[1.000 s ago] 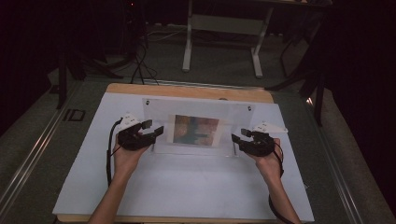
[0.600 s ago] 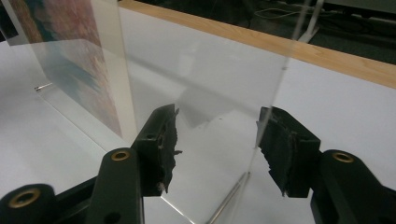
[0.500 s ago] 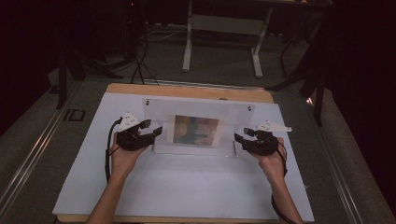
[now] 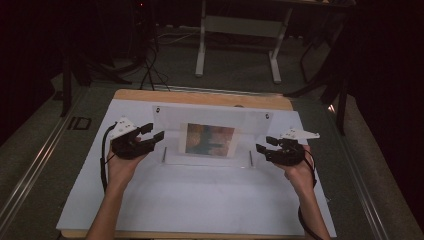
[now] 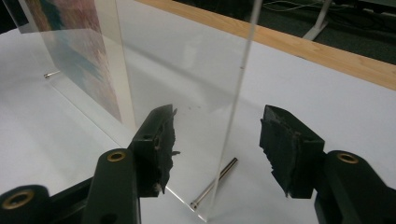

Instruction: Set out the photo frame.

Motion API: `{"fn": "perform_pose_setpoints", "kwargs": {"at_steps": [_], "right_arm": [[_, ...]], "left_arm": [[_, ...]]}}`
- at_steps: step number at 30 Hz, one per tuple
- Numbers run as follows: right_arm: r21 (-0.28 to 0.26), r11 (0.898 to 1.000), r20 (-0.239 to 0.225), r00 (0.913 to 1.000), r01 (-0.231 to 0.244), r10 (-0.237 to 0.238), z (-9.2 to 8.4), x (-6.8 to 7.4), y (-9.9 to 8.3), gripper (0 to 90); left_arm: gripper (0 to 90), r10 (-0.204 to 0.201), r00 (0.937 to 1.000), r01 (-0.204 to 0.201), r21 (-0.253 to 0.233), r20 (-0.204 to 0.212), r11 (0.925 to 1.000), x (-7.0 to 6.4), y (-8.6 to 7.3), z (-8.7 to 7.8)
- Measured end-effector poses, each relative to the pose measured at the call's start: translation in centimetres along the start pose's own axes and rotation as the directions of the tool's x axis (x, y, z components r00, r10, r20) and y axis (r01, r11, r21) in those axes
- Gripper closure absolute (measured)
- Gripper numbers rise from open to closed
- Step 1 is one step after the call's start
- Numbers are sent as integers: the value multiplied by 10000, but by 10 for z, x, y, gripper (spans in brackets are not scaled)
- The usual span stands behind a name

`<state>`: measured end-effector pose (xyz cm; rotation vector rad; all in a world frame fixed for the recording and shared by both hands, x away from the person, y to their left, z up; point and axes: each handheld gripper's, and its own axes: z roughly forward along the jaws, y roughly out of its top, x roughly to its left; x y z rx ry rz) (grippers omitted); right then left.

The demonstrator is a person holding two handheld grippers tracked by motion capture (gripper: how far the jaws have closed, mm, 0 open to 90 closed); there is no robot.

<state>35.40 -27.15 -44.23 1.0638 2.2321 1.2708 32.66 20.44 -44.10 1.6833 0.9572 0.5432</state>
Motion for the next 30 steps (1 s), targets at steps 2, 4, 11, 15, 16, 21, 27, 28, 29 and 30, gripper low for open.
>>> {"fn": "perform_pose_setpoints", "kwargs": {"at_steps": [2,4,11,15,16,21,27,28,29,30], "right_arm": [[-4,10000,12,10000,-29,29,-2,-2,0,443],[17,10000,53,10000,-32,32,-5,-4,0,445],[129,9999,179,9998,-109,107,-7,-11,-2,448],[270,9995,223,9996,-154,148,-6,-15,-5,450],[282,9994,218,9996,-176,170,-6,-15,-5,450],[480,9984,247,9993,-309,297,-3,-22,-10,448],[748,9959,228,9985,-515,500,0,-31,-18,450],[732,9959,214,9985,-528,514,1,-33,-19,450],[729,9957,226,9982,-565,550,1,-34,-20,450],[772,9951,319,9977,-617,593,2,-36,-22,447]], "left_arm": [[463,-42,10000,41,-21,-19,10000,3,1,-3],[473,-73,10000,73,-18,-57,10000,6,1,-6],[484,-321,9994,321,-1,-146,9995,12,1,-9],[484,-323,9993,324,87,-163,9994,14,0,-9],[484,-337,9993,339,108,-181,9994,15,-1,-9],[485,-486,9982,498,342,-363,9982,20,-4,-6],[486,-807,9952,842,639,-557,9944,27,-10,-2],[486,-819,9944,866,713,-666,9937,29,-11,-2],[486,-856,9934,915,780,-764,9927,30,-13,-1],[486,-903,9926,970,826,-813,9918,32,-14,0]]}}
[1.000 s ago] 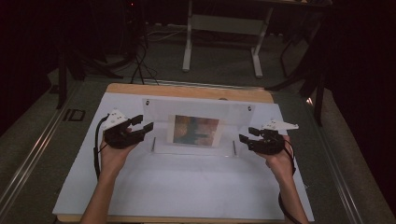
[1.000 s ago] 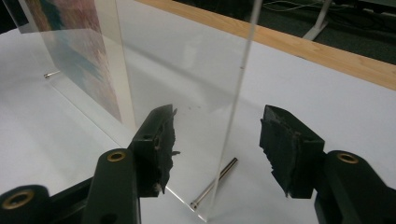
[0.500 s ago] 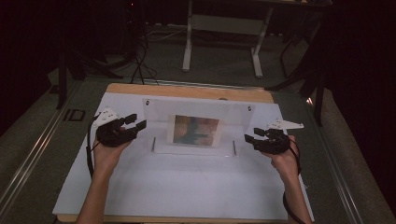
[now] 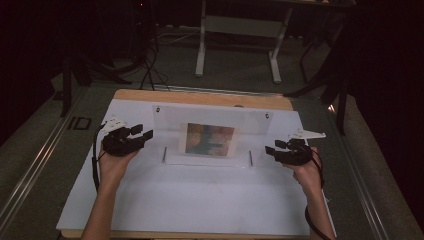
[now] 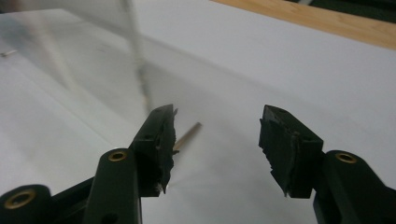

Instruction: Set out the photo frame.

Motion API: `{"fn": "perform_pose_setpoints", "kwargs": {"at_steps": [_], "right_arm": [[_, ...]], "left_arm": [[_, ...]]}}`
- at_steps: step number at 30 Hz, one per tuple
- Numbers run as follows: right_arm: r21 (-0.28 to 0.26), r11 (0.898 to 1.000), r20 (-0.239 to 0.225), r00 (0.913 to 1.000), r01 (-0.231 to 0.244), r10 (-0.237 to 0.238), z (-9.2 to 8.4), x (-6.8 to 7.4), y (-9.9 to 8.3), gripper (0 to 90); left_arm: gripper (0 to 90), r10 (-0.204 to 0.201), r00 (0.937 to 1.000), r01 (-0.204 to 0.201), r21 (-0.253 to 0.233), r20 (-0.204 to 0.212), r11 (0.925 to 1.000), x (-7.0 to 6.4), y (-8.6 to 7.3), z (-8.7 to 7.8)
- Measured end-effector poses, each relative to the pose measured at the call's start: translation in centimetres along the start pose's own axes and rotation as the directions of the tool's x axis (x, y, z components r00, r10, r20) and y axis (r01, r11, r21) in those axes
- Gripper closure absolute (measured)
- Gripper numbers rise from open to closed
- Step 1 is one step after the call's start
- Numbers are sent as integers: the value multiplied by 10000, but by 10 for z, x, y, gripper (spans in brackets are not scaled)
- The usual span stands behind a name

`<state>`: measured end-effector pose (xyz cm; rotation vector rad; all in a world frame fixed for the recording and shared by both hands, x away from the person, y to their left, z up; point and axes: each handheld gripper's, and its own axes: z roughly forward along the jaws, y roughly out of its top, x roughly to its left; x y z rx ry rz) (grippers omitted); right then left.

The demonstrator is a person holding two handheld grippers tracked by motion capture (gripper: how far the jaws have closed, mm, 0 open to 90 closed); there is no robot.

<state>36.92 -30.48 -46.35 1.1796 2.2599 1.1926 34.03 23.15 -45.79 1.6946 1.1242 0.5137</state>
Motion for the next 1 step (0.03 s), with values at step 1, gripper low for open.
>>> {"fn": "perform_pose_setpoints", "kwargs": {"at_steps": [1], "right_arm": [[25,10000,65,9999,-79,79,2,-2,-2,444]], "left_arm": [[485,-49,10000,50,74,-53,10000,2,-1,1]]}}
